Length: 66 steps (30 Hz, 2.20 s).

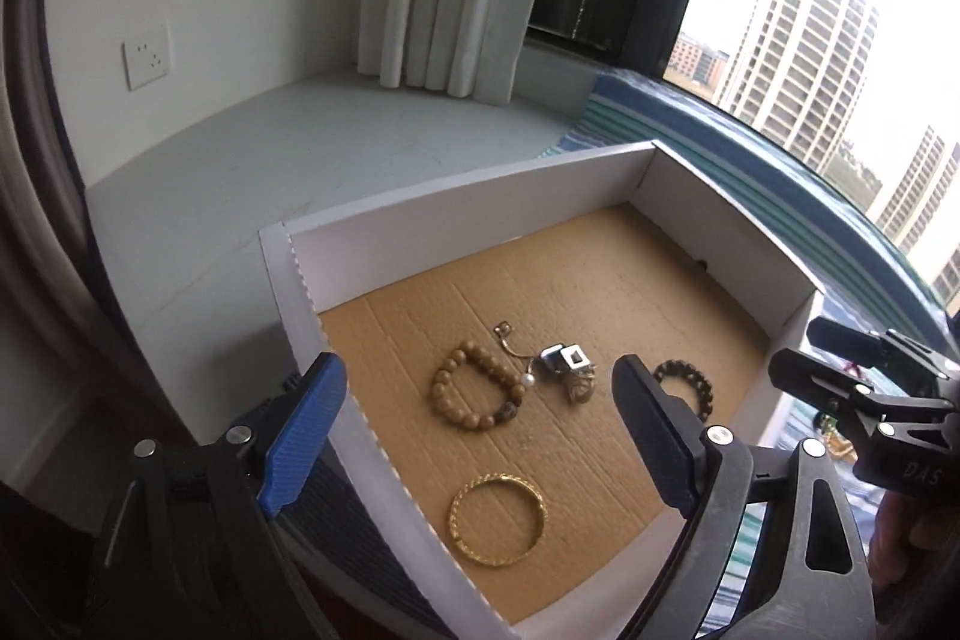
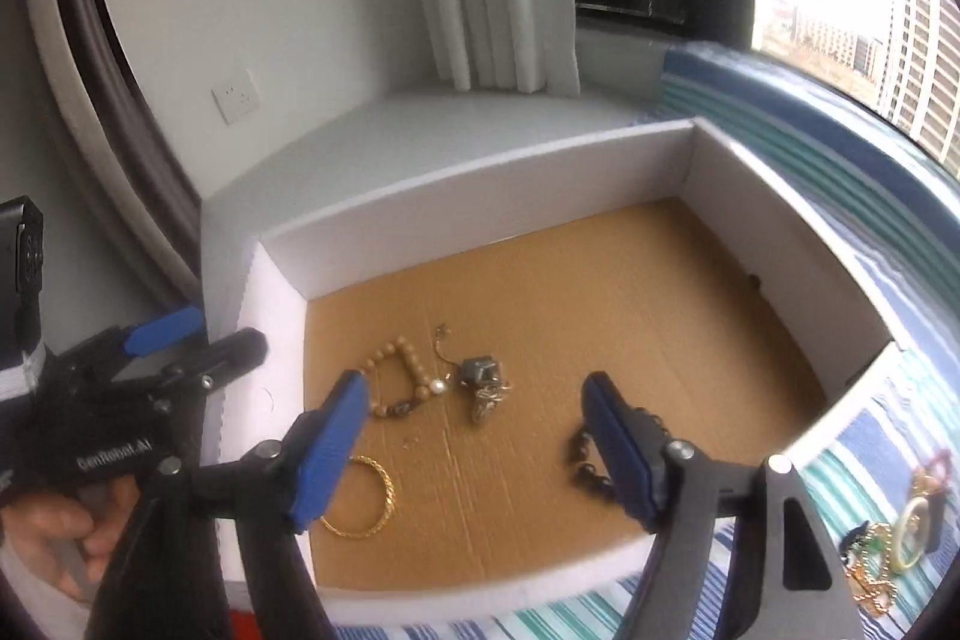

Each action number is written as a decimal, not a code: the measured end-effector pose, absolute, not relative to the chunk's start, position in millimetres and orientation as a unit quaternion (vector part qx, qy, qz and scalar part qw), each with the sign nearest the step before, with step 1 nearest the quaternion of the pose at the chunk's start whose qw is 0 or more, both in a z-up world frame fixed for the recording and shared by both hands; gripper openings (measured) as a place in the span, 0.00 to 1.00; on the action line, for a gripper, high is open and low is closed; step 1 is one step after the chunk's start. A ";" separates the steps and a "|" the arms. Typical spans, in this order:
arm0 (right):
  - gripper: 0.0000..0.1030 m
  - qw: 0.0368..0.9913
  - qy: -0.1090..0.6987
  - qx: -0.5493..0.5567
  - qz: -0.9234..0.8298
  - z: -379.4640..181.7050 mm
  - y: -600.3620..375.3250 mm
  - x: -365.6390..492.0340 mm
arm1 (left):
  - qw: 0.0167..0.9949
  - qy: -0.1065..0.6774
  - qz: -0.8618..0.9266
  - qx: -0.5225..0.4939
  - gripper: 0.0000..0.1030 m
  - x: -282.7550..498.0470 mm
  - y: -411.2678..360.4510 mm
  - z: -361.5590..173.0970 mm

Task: Organize jewelry
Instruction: 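Withdraw both tools from the box back over the remaining jewelry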

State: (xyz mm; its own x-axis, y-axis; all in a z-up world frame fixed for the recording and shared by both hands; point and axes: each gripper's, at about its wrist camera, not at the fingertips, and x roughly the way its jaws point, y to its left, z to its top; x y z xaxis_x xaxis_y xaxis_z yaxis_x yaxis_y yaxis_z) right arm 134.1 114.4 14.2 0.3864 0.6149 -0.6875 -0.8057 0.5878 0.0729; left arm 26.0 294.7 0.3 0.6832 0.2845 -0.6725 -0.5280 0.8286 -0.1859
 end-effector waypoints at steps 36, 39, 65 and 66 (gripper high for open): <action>0.73 0.915 0.397 -0.028 0.065 -149.9 -251.5 40.4 | 0.882 0.467 -0.063 -0.007 0.97 68.7 -22.2 -143.1; 0.73 0.913 0.403 -0.025 0.065 -153.7 -250.1 39.4 | 0.879 0.472 -0.067 0.019 0.99 68.5 -27.6 -145.7; 0.80 0.924 0.377 -0.030 0.065 -163.1 -243.6 36.1 | 0.888 0.450 -0.094 -0.021 0.99 288.1 -57.6 -95.4; 0.80 0.924 0.376 -0.030 0.066 -163.0 -243.6 36.2 | 0.891 0.445 -0.094 -0.011 0.99 295.6 -60.5 -102.6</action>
